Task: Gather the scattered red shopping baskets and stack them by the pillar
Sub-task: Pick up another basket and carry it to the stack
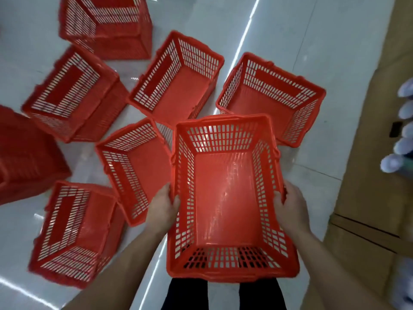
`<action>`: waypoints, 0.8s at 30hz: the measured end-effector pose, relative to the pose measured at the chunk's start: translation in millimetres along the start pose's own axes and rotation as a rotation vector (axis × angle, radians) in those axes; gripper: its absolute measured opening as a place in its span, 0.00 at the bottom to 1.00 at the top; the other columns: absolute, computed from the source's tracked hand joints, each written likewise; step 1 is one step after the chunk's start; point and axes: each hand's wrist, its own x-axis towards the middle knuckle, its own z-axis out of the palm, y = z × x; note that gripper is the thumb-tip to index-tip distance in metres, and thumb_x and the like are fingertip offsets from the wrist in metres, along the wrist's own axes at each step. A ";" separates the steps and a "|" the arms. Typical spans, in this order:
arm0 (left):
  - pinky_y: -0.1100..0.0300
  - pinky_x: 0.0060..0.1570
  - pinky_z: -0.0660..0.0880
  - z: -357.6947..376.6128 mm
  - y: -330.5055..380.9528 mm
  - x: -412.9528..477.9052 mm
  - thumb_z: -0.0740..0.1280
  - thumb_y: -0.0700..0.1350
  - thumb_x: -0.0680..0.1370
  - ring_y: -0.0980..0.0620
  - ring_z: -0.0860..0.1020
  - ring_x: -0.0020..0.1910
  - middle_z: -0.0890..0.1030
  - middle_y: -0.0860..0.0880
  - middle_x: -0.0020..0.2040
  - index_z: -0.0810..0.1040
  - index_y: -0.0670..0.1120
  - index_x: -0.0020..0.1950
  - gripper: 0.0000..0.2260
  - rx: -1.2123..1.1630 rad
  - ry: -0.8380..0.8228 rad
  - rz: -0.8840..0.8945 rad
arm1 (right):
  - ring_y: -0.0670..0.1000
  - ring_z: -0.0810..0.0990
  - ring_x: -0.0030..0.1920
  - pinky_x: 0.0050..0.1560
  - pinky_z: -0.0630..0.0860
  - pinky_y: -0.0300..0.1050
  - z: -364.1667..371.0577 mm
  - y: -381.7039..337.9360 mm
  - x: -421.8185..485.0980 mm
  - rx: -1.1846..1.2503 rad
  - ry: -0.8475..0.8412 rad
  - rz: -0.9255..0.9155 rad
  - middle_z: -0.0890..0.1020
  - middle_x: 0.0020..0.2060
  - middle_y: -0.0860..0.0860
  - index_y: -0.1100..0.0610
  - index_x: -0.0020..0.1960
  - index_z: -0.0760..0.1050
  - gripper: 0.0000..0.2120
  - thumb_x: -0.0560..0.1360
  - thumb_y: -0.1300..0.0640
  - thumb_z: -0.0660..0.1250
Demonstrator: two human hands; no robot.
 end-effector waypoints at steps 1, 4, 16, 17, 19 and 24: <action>0.54 0.49 0.74 -24.0 5.5 -17.5 0.67 0.42 0.78 0.43 0.81 0.51 0.83 0.46 0.51 0.76 0.46 0.59 0.10 0.006 0.024 -0.003 | 0.59 0.77 0.57 0.58 0.74 0.52 -13.4 -19.3 -13.1 0.007 -0.005 -0.021 0.79 0.56 0.58 0.59 0.70 0.73 0.19 0.80 0.60 0.62; 0.51 0.53 0.75 -91.4 17.8 -74.4 0.67 0.42 0.78 0.40 0.81 0.54 0.83 0.43 0.55 0.76 0.42 0.63 0.14 0.025 0.094 -0.043 | 0.60 0.78 0.55 0.55 0.74 0.51 -48.4 -77.7 -49.4 0.036 -0.013 -0.123 0.80 0.53 0.58 0.60 0.66 0.76 0.16 0.78 0.62 0.63; 0.56 0.48 0.75 -232.5 -20.8 -329.8 0.66 0.45 0.78 0.52 0.81 0.48 0.81 0.56 0.51 0.76 0.52 0.63 0.13 -0.253 0.667 -0.365 | 0.57 0.79 0.52 0.55 0.76 0.53 -78.5 -299.8 -175.8 -0.036 -0.331 -0.709 0.82 0.49 0.55 0.57 0.59 0.78 0.12 0.77 0.61 0.63; 0.56 0.47 0.75 -237.2 -31.3 -349.9 0.66 0.45 0.78 0.52 0.81 0.47 0.80 0.57 0.50 0.76 0.53 0.62 0.12 -0.276 0.721 -0.393 | 0.57 0.79 0.53 0.55 0.76 0.53 -70.8 -317.1 -191.6 -0.050 -0.360 -0.755 0.82 0.49 0.55 0.57 0.60 0.78 0.13 0.77 0.60 0.63; 0.55 0.46 0.76 -245.3 -56.1 -387.9 0.66 0.45 0.78 0.51 0.81 0.45 0.81 0.57 0.48 0.77 0.54 0.62 0.12 -0.330 0.813 -0.458 | 0.58 0.79 0.54 0.57 0.75 0.52 -51.1 -349.5 -226.6 -0.084 -0.388 -0.851 0.82 0.52 0.57 0.59 0.63 0.77 0.15 0.77 0.60 0.64; 0.51 0.44 0.81 -267.1 -131.7 -467.0 0.66 0.49 0.79 0.55 0.83 0.42 0.82 0.58 0.47 0.75 0.57 0.56 0.06 -0.483 0.961 -0.597 | 0.60 0.80 0.55 0.57 0.75 0.53 13.4 -415.2 -324.4 -0.128 -0.495 -1.044 0.83 0.52 0.57 0.58 0.61 0.78 0.14 0.76 0.61 0.64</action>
